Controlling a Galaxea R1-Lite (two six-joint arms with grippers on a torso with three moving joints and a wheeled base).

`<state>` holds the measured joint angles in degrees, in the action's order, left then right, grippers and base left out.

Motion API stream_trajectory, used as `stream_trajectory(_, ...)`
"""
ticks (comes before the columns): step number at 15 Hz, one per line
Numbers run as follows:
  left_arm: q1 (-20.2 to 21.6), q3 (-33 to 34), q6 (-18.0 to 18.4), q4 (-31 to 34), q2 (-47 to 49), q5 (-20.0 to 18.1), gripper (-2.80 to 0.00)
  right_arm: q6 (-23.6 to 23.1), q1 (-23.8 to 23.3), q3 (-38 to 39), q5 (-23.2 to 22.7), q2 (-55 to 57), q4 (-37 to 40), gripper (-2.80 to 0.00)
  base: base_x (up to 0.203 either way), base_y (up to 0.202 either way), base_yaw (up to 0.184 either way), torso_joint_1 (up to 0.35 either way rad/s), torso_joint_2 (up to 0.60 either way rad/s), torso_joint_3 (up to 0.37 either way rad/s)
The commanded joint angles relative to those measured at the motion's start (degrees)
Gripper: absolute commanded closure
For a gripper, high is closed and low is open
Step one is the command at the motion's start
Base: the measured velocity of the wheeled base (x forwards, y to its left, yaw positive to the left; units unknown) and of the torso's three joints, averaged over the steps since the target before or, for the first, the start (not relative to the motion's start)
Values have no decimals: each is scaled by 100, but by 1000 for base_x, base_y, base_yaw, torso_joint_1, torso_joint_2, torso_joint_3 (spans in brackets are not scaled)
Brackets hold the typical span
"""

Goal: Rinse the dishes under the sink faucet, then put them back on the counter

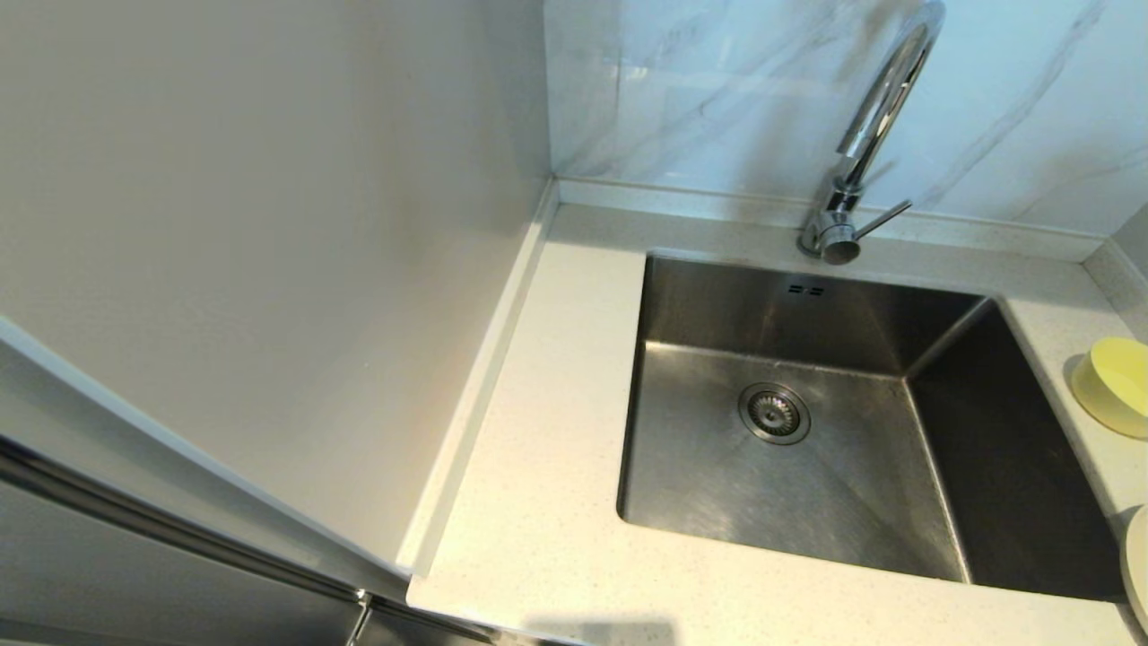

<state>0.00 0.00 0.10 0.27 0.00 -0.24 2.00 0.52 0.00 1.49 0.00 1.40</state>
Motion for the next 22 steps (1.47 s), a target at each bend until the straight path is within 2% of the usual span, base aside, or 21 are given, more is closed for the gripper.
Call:
stream_trajectory(1,0,0,-1,0,0,-2,0,2,4,53,1,9,0,0,0,0,0,0,0,0)
stream_trajectory(22,0,0,-1,0,0,-2,0,-24,0,44,-8,13,9,0,0,0,0,0,0,0)
